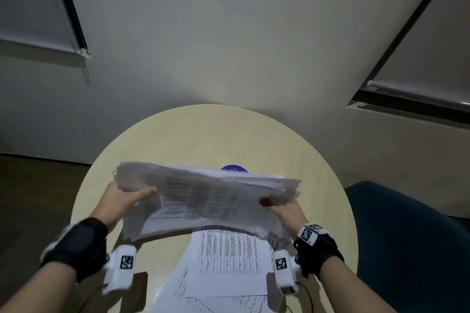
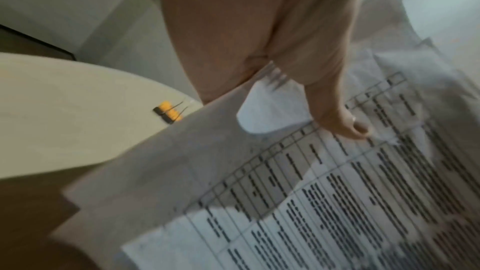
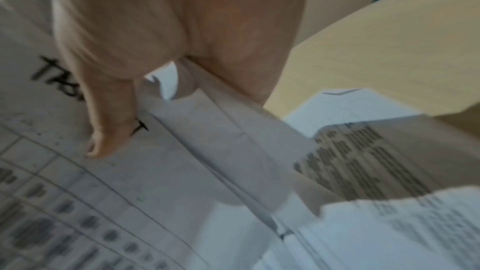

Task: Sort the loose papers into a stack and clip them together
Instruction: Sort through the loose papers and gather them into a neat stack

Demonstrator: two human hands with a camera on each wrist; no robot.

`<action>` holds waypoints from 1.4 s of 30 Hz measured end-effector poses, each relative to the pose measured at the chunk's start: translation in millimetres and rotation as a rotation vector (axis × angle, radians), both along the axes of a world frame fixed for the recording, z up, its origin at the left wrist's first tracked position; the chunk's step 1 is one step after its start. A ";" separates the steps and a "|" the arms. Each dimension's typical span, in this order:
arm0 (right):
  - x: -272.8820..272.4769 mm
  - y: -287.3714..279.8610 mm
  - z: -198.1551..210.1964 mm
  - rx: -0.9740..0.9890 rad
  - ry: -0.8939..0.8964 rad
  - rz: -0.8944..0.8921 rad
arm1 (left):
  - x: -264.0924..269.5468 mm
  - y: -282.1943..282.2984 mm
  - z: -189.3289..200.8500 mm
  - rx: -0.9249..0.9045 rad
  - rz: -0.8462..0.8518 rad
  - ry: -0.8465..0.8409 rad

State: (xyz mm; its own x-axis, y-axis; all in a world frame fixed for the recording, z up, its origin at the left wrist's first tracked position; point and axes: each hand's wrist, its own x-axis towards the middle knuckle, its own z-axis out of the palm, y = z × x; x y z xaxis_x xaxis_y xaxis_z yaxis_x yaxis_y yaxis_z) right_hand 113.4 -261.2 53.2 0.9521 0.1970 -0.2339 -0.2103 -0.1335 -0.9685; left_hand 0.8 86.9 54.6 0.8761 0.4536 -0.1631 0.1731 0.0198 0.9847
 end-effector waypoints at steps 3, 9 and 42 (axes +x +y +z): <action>-9.9 -9.4 -20.2 0.031 0.140 0.014 | -7.9 -5.4 -33.9 -0.099 -0.022 0.098; -6.7 3.2 -17.8 0.059 0.230 0.073 | -5.6 -14.6 -41.6 -0.150 -0.070 0.129; -5.2 -4.1 -18.5 -0.048 0.103 0.009 | -7.3 -33.4 -42.2 -0.084 -0.032 0.029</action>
State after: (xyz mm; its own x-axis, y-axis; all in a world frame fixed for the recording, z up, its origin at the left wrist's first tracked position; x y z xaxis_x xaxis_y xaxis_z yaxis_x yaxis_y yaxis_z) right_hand 108.2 -265.3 34.7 0.9209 0.1913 -0.3398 -0.3069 -0.1819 -0.9342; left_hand -6.5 53.4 12.3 0.8843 0.4091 -0.2249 0.2034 0.0959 0.9744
